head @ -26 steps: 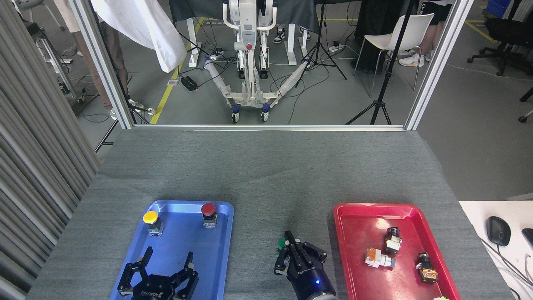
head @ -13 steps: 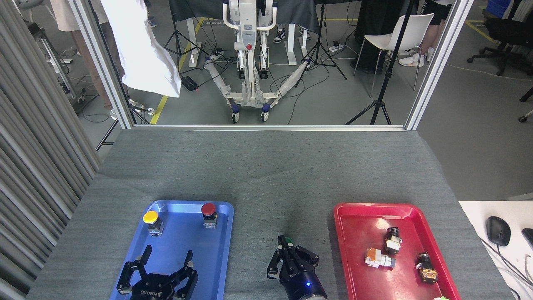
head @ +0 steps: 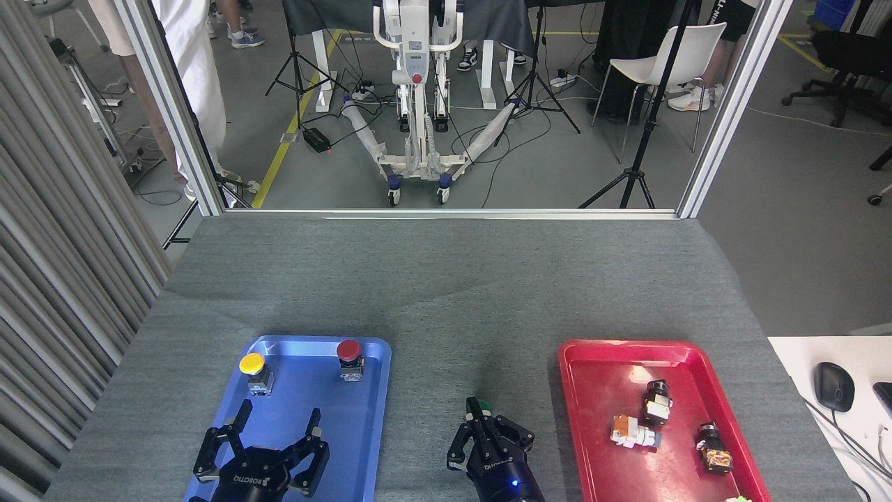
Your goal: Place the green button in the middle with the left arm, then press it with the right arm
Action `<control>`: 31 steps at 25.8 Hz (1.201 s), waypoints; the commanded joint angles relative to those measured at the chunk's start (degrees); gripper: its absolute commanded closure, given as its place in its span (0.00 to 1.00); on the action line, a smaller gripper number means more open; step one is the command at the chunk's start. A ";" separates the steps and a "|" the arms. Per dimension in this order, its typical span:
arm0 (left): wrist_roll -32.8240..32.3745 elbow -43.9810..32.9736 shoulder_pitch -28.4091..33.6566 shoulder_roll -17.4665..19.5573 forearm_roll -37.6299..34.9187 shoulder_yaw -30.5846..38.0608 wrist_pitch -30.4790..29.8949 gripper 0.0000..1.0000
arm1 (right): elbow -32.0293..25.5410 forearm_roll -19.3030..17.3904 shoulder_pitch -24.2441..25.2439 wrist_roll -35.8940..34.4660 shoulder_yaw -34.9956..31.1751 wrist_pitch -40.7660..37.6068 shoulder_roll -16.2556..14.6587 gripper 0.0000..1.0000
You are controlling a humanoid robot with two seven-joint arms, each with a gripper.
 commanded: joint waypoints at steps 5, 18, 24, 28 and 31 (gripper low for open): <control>-0.02 -0.04 -0.22 0.05 -0.03 -0.01 -0.22 0.00 | -6.54 -1.12 0.17 -4.15 -0.30 2.34 -0.56 0.24; -0.02 0.05 -1.01 0.05 0.05 -0.01 -0.22 0.00 | -17.61 -3.85 4.57 -4.41 -7.60 2.51 -6.54 0.01; -0.02 0.05 -0.83 0.05 0.05 -0.01 -0.22 0.00 | -21.92 -5.08 7.99 -3.97 -12.08 1.28 -9.35 0.01; -0.10 0.05 -0.75 0.05 0.05 -0.01 -0.31 0.00 | -23.50 -5.17 9.75 -3.97 -14.45 0.67 -11.55 0.01; -0.02 0.05 -0.66 0.05 0.05 -0.09 -0.84 0.00 | -24.29 -5.25 10.81 -3.97 -15.51 1.37 -11.99 0.01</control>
